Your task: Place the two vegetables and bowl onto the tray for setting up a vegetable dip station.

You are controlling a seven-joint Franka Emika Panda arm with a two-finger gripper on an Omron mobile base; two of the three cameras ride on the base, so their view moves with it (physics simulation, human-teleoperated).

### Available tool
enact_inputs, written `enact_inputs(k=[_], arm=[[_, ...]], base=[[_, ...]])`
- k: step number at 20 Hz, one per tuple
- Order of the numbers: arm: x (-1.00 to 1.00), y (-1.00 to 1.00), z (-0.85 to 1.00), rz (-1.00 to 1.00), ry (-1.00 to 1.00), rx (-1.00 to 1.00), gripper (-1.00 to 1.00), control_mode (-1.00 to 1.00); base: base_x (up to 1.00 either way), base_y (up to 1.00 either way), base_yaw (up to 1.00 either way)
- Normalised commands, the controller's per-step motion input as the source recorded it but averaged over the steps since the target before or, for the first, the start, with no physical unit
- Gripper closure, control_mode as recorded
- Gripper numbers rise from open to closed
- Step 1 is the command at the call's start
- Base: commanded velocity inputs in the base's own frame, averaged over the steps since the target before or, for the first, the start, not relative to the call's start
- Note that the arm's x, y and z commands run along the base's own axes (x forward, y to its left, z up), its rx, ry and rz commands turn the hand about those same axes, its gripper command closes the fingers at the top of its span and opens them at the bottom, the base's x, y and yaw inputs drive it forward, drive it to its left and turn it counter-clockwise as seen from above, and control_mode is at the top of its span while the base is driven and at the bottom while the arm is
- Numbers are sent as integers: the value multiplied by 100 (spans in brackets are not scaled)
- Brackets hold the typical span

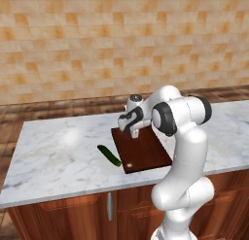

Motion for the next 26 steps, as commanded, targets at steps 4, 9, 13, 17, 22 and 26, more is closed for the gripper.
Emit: enact_inputs(k=[4,9,13,17,22,26], arm=[[0,0,-3,4,0,0,-100,-100],[0,0,-1,1,0,0,-100,-100],[0,0,0,0,0,0,-100,-100],[-3,0,1,0,-1,0,-100,-100],[-40,0,36,0,-5,0,-100,-100],[-45,2,58,0,0,0,-100,-100]], base=[[0,0,0],[0,0,0],[0,0,0],[0,0,0],[0,0,0],[0,0,0]])
